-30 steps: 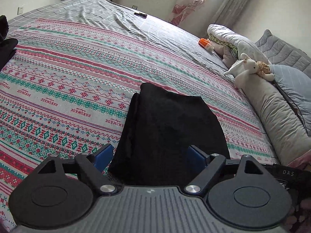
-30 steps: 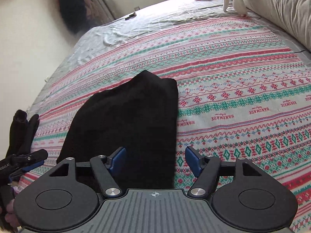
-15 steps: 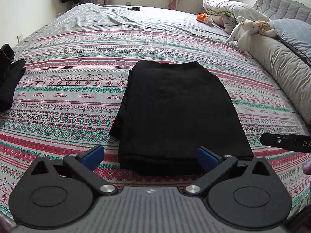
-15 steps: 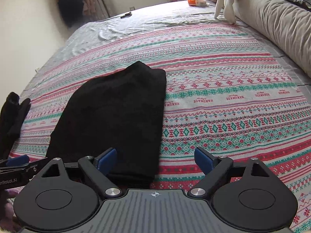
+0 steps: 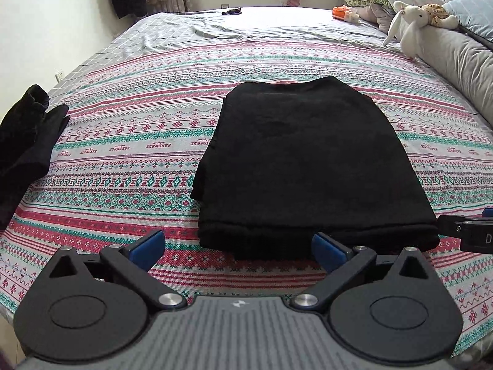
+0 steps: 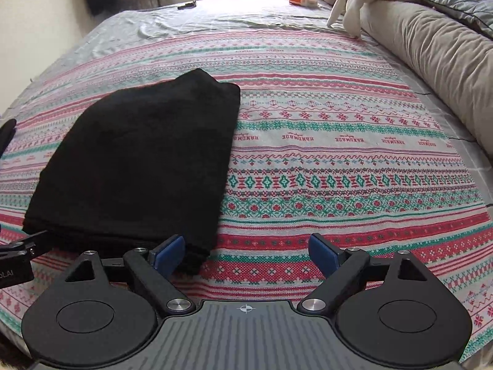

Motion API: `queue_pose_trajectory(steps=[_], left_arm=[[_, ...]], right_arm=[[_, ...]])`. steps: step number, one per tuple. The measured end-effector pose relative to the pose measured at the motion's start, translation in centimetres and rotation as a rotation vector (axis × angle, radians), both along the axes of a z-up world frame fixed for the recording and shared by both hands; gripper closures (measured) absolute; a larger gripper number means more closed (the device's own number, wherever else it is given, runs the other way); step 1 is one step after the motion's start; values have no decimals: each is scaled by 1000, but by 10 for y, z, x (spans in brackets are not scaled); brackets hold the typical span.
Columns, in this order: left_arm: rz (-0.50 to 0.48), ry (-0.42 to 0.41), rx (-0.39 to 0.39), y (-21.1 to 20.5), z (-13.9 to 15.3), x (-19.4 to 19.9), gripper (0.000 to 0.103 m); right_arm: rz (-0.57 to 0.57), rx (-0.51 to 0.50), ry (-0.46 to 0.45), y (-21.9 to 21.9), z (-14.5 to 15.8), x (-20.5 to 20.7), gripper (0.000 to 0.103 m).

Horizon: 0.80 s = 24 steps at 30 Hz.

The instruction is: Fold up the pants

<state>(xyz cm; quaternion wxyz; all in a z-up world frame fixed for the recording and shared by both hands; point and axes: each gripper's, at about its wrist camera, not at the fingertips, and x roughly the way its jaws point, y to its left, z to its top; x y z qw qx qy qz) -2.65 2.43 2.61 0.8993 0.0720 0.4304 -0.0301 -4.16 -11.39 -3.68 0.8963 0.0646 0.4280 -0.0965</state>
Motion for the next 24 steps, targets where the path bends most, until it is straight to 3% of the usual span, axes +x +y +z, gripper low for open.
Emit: queue_pose_trajectory(steps=[24], left_arm=[[-32,28,-30,-6,-5,-3,0]], right_arm=[[72,-13,34,18,-10,2,9]])
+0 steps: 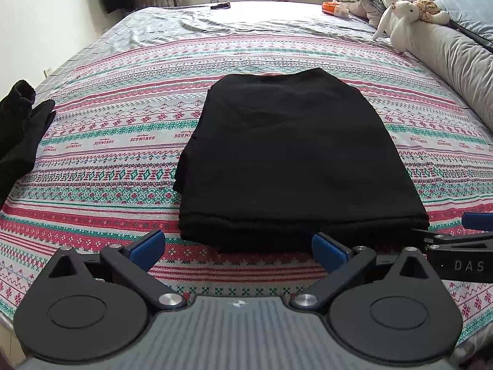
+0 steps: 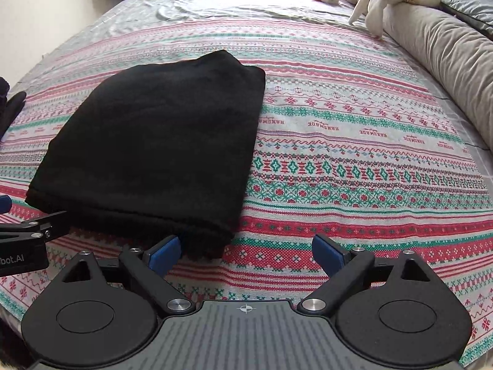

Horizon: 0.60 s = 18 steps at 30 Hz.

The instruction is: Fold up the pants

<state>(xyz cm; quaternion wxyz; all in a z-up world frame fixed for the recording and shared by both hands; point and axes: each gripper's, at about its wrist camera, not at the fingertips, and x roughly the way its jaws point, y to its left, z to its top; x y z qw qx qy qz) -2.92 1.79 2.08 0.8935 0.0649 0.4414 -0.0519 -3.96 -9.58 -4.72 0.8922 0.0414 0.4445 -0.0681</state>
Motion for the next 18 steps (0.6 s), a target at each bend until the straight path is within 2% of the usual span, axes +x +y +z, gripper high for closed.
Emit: queue_pose_trajectory(steps=[18], left_arm=[[-12,3,9,-1,-2,0,0]], right_arm=[[2,18,17,-2,-5,2,9]])
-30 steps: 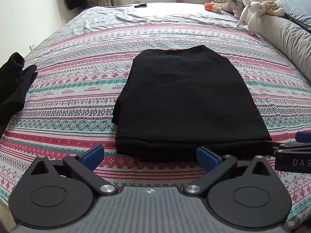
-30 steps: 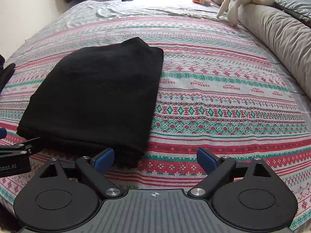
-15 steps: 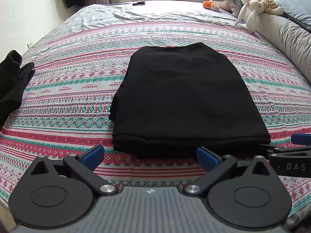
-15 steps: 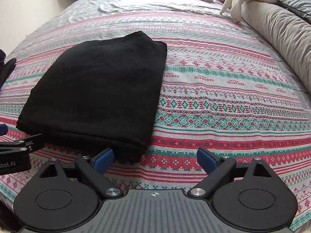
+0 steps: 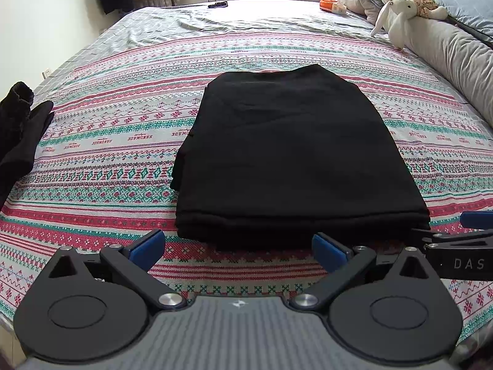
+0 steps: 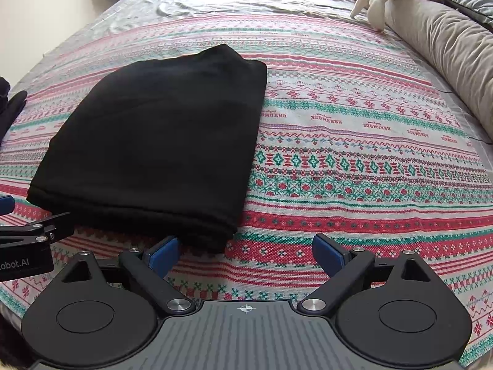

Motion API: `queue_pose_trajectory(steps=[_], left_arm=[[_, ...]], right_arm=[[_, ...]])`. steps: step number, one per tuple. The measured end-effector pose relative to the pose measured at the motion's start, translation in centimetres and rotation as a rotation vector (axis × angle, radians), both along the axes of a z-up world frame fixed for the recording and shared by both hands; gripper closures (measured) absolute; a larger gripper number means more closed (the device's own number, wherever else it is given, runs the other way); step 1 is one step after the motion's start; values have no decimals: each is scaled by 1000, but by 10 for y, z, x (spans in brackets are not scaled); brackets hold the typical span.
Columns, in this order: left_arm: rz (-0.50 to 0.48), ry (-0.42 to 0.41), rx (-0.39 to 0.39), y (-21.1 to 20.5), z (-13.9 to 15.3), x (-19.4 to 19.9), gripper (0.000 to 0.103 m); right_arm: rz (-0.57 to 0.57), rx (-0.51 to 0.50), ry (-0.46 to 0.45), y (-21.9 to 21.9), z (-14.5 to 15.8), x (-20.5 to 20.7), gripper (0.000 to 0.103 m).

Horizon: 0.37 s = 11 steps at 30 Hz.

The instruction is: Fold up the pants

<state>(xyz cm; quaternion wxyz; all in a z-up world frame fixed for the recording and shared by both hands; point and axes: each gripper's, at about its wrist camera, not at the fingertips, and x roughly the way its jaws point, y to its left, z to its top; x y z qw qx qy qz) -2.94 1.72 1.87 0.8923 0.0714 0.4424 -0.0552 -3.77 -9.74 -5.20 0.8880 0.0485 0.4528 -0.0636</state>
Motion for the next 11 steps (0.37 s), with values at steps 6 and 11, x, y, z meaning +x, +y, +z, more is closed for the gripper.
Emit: queue_pose_trajectory(steps=[6,11], left_arm=[[-4,1,4,-1,-1,0,0],[-13,1,2,0,-1,-1,0]], right_arm=[[0,-1,1,0,0,0,9],[-1,-1,0,0,0,0,9]])
